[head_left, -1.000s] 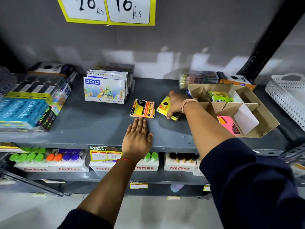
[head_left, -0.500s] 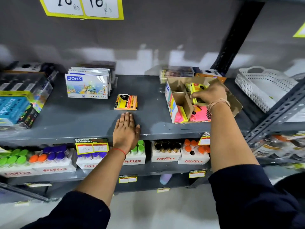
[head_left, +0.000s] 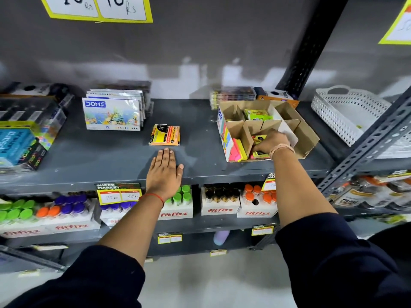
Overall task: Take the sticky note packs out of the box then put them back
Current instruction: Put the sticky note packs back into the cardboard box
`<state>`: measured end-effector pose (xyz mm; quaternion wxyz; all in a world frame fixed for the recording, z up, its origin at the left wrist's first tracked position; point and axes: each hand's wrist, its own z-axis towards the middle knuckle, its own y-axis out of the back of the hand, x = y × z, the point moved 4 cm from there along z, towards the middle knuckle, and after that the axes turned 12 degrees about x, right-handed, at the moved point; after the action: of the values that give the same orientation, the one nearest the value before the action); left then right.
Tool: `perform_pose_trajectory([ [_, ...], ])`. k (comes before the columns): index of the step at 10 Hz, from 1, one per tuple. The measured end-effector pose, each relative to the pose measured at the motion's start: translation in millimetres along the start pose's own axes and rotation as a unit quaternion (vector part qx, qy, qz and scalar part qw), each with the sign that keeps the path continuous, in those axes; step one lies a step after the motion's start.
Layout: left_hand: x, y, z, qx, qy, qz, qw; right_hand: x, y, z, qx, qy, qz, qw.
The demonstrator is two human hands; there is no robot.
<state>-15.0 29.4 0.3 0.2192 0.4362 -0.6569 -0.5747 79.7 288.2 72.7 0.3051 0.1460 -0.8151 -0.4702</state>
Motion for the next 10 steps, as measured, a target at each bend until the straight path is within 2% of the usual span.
perform_pose_trajectory([
  [3,1,0,0,-0.005,-0.003,-0.005,1.0,6,15,-4,-0.018,0.012,-0.031,0.999],
  [4,6,1,-2,-0.023,0.011,-0.033,0.999,26,37,-17,-0.115,0.041,-0.014,0.992],
  [5,21,3,-4,-0.028,0.042,-0.05,0.997,79,40,-31,-0.171,0.161,-0.01,0.972],
  [6,39,6,-3,-0.029,0.056,-0.049,0.997,136,-3,-26,-0.038,0.308,-0.089,0.947],
  [7,51,6,-1,-0.027,0.055,-0.031,0.998,164,-58,-12,0.116,0.345,-0.176,0.915],
  [8,53,4,0,-0.038,0.043,-0.019,0.998,176,-94,6,0.18,0.337,-0.219,0.898],
  [10,54,3,5,-0.04,0.04,-0.001,0.998,198,-110,34,0.181,0.32,-0.257,0.894],
])
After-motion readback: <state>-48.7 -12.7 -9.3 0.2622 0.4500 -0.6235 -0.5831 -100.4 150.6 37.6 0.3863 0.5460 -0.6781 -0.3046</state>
